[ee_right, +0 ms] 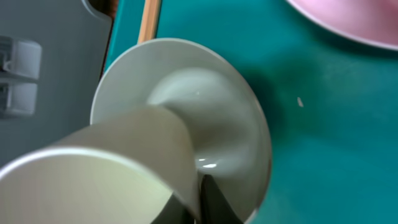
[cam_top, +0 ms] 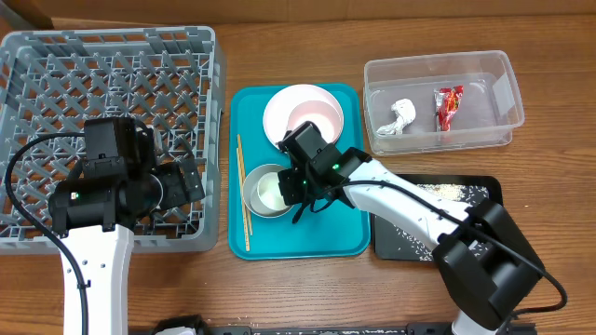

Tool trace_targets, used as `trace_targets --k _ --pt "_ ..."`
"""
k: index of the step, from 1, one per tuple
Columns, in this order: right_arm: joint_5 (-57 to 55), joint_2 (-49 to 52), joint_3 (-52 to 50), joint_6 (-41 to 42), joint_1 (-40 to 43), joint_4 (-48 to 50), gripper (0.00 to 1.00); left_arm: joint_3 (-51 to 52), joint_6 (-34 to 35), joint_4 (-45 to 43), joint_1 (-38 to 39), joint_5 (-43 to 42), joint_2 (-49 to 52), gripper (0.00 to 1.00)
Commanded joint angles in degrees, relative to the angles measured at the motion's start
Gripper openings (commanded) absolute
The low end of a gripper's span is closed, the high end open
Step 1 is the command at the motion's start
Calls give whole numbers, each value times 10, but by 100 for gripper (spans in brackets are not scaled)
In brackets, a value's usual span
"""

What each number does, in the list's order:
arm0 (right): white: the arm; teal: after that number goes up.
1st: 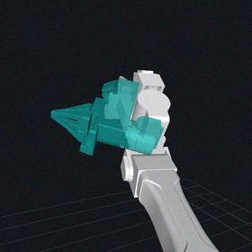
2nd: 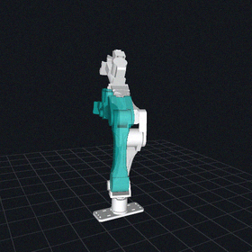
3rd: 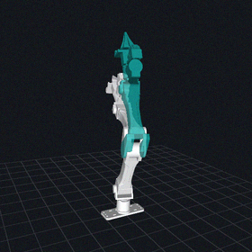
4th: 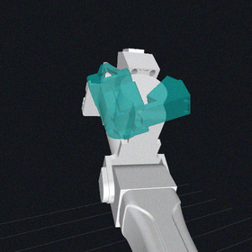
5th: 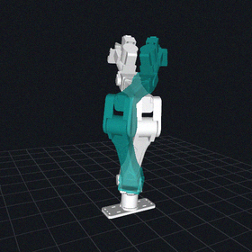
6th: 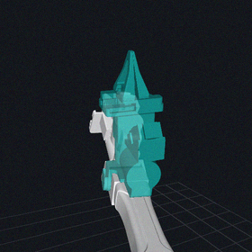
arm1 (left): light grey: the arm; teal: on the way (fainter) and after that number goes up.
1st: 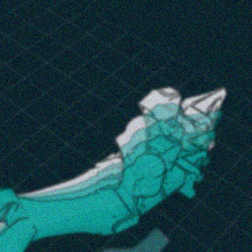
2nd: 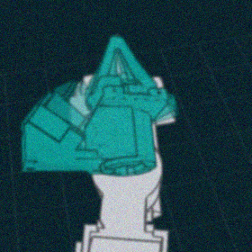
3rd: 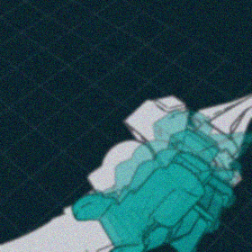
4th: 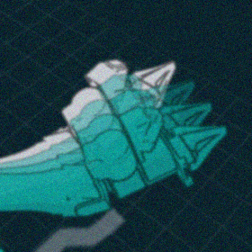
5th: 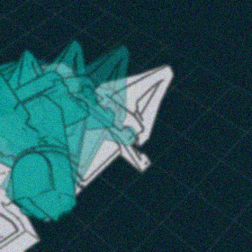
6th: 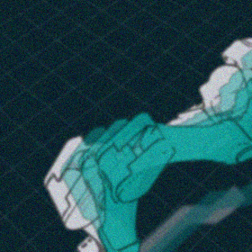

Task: Sort waste into correct bins and load items into the dishwasher
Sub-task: 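Lift the white cup with the right gripper toward the left gripper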

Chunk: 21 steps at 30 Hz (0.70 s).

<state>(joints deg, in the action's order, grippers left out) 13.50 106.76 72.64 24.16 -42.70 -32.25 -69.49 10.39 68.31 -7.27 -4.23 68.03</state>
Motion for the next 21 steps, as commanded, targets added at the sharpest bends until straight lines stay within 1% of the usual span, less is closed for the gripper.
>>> trace_targets --k 1,4,6,8,9,11,12,13,15,17,21 --pt "-7 -69 46 -2 29 -22 4 -10 4 0 -3 1 1 100" --pt "-15 -123 58 -1 66 -60 4 -10 4 0 -3 -4 1 100" --pt "-14 -156 58 2 102 -82 4 -10 3 -1 -3 -30 1 100" --pt "2 -187 58 14 162 -116 4 -10 -18 -20 6 -113 1 100" --pt "31 -193 58 13 187 -125 4 -10 -26 -31 12 -138 1 100" --pt "125 -193 57 -5 234 -136 4 -10 -31 -62 32 -179 1 100" --pt "220 -189 53 -32 265 -138 4 -10 -31 -96 59 -207 2 100" --pt "274 -186 49 -47 280 -138 4 -10 -31 -117 76 -220 4 100" --pt "353 -180 43 -67 296 -142 4 -10 -31 -159 116 -245 9 100" --pt "462 -172 43 -94 300 -150 4 -10 -31 -249 194 -304 25 100" --pt "555 -172 43 -94 295 -139 4 -10 -25 -324 242 -366 36 100"
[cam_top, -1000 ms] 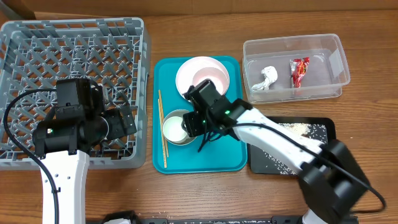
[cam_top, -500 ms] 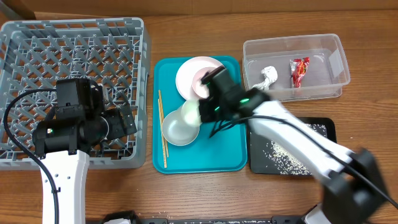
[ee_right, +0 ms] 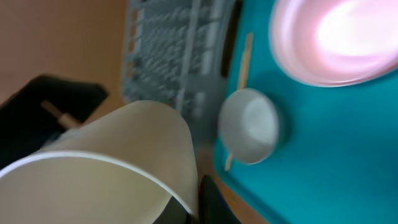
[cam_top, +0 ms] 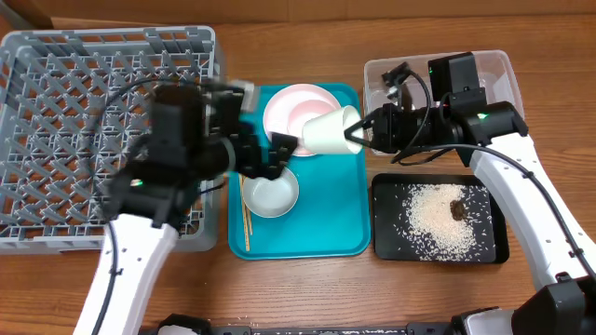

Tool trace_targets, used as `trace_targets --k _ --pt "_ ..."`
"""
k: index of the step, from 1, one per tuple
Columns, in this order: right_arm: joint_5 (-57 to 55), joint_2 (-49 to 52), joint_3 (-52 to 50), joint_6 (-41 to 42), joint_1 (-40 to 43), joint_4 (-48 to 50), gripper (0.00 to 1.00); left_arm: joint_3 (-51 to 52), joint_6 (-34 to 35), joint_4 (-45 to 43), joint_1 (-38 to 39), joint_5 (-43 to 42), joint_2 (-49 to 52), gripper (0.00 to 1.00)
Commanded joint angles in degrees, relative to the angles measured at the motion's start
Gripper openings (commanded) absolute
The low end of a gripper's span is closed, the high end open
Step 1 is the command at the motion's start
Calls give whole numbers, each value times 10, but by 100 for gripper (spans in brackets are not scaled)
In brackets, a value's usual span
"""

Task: Sort waste into correct bins and load items into the dishwasher
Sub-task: 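Lift the white cup with the right gripper toward the left gripper, then grasp the white cup with the left gripper from the right gripper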

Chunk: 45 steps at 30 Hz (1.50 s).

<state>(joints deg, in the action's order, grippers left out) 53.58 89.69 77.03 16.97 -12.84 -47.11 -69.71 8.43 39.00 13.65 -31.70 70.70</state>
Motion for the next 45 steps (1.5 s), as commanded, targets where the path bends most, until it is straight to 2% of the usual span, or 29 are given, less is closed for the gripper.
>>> trace_targets --k 1,5,8,12,19,28,31,36,39,42,45 --pt "186 -1 -1 -23 -3 16 4 -8 -2 -44 39 -103 12 100" --pt "308 -1 -1 -22 -3 57 4 -8 6 -83 48 -172 14 100" --pt "358 -1 -1 -22 -3 69 4 -8 6 -104 48 -211 14 100" --pt "362 -1 -1 -22 -3 70 4 -8 6 -112 48 -241 14 93" --pt "361 -1 -1 -22 -3 70 4 -8 6 -118 48 -249 14 89" --pt "361 -1 -1 -22 -7 69 4 -8 6 -146 47 -249 14 87" --pt "360 -1 -1 -22 -7 63 4 -8 6 -158 47 -249 14 78" --pt "347 -1 -1 -22 -7 55 4 -8 10 -164 47 -252 14 75" --pt "346 -1 -1 -22 -7 54 4 -8 10 -164 47 -253 14 67" --pt "345 -1 -1 -22 -7 54 18 -8 9 -164 47 -250 14 56" --pt "328 -1 -1 -22 -7 53 21 -8 8 -161 42 -232 14 47"
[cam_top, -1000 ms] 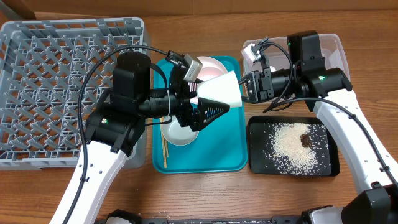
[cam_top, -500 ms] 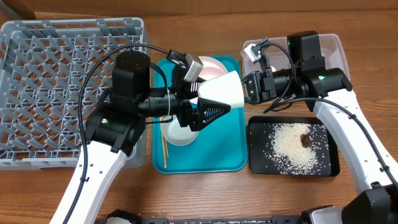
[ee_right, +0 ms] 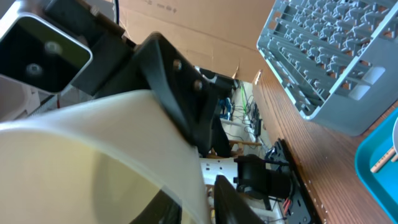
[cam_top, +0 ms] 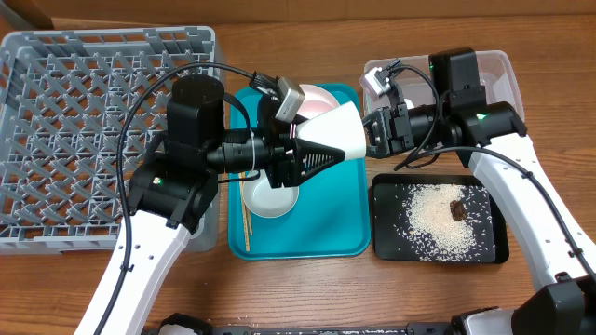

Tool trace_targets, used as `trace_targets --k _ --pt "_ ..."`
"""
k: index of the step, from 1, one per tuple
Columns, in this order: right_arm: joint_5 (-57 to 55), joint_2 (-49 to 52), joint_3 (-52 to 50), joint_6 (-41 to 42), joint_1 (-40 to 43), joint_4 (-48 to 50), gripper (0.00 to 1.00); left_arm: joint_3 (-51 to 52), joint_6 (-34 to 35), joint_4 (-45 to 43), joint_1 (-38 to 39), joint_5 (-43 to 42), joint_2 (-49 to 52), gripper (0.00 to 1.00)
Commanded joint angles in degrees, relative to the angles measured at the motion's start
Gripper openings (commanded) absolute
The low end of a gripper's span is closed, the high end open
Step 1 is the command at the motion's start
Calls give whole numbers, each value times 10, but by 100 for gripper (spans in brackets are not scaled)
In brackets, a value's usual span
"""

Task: Sort waste into correct bins and load items into the dishwasher
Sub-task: 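Grasp the white cup with the left gripper from the right gripper, then place the white cup upside down in the dish rack with the left gripper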

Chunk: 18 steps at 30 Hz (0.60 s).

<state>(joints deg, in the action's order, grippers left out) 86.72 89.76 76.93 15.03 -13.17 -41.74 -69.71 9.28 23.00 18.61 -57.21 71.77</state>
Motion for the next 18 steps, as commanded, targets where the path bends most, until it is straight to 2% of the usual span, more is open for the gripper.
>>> trace_targets --k 1,5,8,13,15,18 --pt "-6 -2 0 -3 -4 -1 24 -8 -1 2 -10 28 3 46" --pt "-37 -2 0 -3 -2 -6 39 -8 -4 33 -31 71 3 39" --pt "-141 -2 0 -3 1 -35 44 -8 -17 78 -63 108 3 36" --pt "-405 -2 0 -3 24 -122 44 -10 -43 167 -129 166 -3 31" --pt "-483 -4 0 -3 40 -155 44 -13 -51 218 -162 222 -9 31" --pt "-546 -11 9 -26 77 -205 44 -25 -50 294 -218 320 -19 18"
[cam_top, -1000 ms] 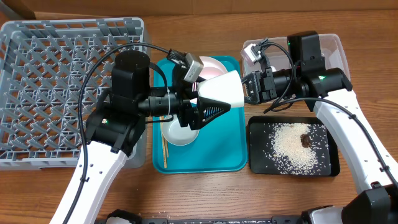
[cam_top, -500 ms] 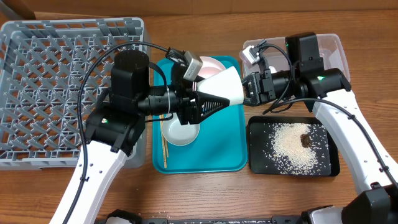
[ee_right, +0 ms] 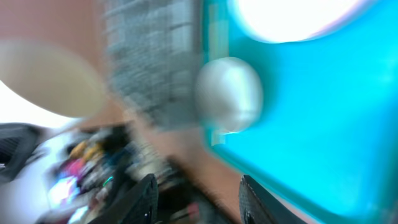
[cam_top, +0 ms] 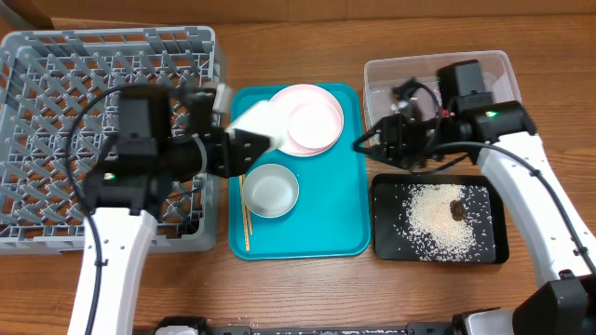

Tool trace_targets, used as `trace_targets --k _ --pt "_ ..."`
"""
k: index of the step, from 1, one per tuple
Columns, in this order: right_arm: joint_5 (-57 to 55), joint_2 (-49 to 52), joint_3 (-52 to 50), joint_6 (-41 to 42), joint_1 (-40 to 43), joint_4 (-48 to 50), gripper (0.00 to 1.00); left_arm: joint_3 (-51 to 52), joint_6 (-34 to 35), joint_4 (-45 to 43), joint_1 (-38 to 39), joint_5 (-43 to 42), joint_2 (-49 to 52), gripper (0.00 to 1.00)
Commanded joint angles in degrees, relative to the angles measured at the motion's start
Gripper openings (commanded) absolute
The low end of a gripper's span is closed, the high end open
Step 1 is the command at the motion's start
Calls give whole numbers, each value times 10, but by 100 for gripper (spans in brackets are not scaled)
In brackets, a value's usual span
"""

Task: Sort waste into correct bins and load items into the dishwasher
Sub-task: 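Place the white cup upside down in the dish rack with the left gripper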

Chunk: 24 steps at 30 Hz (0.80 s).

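Note:
A cream paper cup [cam_top: 257, 119] lies on its side in the air between the teal tray [cam_top: 307, 237] and the grey dish rack [cam_top: 102, 65]. My left gripper [cam_top: 240, 145] is shut on it. The cup shows as a blurred cream shape [ee_right: 53, 76] in the right wrist view. My right gripper [cam_top: 365, 144] [ee_right: 199, 190] is open and empty over the gap between the tray and the bins, its fingers [ee_right: 144, 198] spread wide. On the tray sit a pink plate [cam_top: 314, 119], a white bowl [cam_top: 270, 191] [ee_right: 229, 93] and wooden chopsticks [cam_top: 245, 219].
A clear bin [cam_top: 494, 84] at the back right holds crumpled paper and a red wrapper. In front of it a black tray [cam_top: 386, 237] holds spilled rice and a brown scrap. The right wrist view is heavily blurred.
My right gripper has let go of the cup and stands open, drawn back to the tray's right edge. My left gripper now holds the cup alone, further left by the rack.
My right gripper first held the cup in the white bowl on the tray, with the left arm over the rack. Then it held the cup above the plate, the left arm beside the tray. Later both grippers were at the cup; now only the left holds it.

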<state>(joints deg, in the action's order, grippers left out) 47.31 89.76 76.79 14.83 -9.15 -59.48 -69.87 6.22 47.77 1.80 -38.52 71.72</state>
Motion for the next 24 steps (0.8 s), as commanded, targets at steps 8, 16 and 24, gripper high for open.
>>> trace_targets --k 8,16,24 --pt "-248 -56 55 -87 162 -135 44 -34 -11 160 -212 314 -20 18" --pt "-248 -68 54 -104 185 -153 44 -33 17 146 -269 367 10 17" --pt "-248 -68 54 -104 185 -159 44 -33 17 147 -270 379 102 19"
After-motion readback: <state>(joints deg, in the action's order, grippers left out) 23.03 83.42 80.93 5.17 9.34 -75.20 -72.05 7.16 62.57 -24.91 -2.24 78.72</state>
